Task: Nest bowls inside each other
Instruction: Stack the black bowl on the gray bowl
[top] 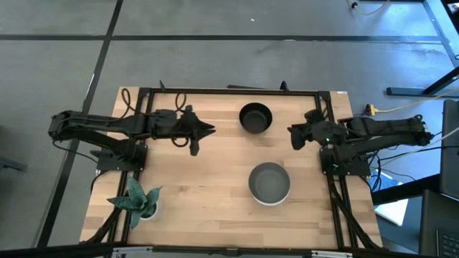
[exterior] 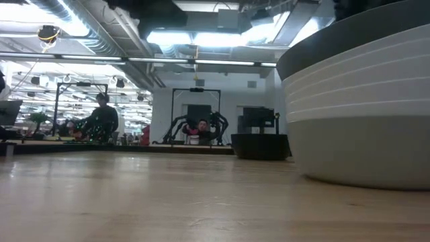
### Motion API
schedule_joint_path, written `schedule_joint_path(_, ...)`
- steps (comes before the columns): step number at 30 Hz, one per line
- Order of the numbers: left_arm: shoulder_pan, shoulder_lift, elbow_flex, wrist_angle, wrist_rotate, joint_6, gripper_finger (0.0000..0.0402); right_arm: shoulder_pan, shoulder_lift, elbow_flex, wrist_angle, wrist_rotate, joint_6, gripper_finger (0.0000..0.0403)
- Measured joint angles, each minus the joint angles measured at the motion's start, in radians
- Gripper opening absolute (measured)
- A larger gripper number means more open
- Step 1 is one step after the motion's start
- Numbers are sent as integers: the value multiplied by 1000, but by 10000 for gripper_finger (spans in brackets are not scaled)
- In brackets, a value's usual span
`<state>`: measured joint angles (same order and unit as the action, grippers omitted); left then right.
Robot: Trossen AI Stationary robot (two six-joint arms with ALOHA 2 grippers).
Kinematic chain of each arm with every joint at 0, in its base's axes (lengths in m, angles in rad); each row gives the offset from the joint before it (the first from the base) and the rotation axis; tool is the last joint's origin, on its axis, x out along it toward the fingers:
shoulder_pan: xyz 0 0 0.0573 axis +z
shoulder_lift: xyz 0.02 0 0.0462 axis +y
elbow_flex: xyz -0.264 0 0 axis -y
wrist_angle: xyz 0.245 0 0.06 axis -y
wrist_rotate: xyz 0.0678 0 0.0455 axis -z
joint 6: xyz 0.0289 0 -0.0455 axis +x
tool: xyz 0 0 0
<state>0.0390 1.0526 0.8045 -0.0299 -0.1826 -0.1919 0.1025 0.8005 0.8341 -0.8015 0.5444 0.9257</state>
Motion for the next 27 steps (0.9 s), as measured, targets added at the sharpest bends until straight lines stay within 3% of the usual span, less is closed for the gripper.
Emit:
schedule_joint_path(4,-2,-25,-30,0,-14,-11,66,-104,58,0,89,-78,-168,127)
schedule_joint_path(20,-2,-28,-46,-55,-16,-11,66,-564,344,0,264,-497,-487,127)
schedule_joint_path(27,-3,-28,-46,-68,-16,-10,66,-694,455,0,273,-546,-558,127)
